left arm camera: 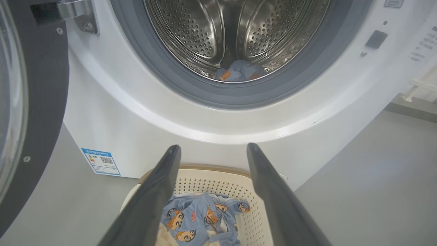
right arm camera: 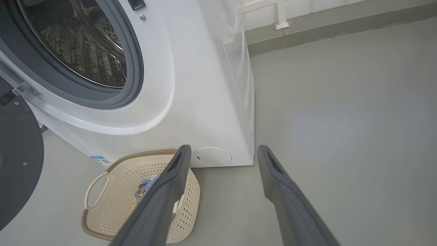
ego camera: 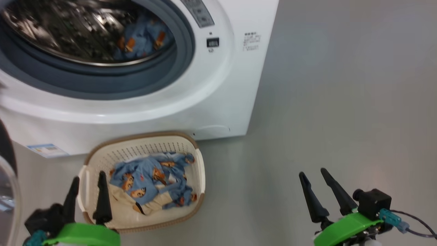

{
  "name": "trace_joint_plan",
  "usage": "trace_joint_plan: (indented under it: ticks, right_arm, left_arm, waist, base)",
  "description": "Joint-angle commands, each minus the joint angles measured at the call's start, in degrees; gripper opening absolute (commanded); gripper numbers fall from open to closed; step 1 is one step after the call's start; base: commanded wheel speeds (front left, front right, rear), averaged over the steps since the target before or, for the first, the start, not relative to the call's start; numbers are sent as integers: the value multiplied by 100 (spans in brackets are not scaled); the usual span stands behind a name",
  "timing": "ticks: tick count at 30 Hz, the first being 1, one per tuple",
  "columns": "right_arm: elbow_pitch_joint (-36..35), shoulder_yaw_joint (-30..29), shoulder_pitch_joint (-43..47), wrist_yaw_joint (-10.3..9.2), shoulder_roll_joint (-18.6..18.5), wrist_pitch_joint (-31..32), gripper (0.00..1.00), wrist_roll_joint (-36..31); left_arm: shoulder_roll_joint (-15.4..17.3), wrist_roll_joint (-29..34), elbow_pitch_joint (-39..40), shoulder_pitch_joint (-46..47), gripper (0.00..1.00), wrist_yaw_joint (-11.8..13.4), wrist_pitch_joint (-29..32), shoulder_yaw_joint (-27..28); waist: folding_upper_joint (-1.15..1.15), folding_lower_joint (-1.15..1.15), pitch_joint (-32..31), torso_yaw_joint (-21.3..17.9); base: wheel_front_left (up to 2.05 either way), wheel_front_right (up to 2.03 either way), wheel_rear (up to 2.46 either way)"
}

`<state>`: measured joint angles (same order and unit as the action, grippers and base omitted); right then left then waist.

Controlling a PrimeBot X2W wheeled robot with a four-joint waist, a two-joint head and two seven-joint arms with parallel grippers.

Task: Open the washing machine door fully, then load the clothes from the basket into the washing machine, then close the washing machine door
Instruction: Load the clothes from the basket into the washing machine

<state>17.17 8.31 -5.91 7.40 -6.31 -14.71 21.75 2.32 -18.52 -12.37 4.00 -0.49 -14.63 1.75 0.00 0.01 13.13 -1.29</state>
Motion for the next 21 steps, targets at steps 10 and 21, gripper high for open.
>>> trace_joint_plan:
  ticks: [10, 21]
  right_arm:
    - [-160, 215, -416, 9, 16, -29, 100, 55]
    - [-243, 280, -753, 9, 157, -29, 100, 51]
  left_arm:
    - [56, -158, -583, 937, 100, -310, -37, 349]
    - [55, 199, -1306, 1861, 100, -603, -37, 750]
  waist:
    - [0, -1, 1265, -446]
    - [0, -1, 2287, -664]
  base:
    - [0, 0, 0]
    - [0, 0, 0]
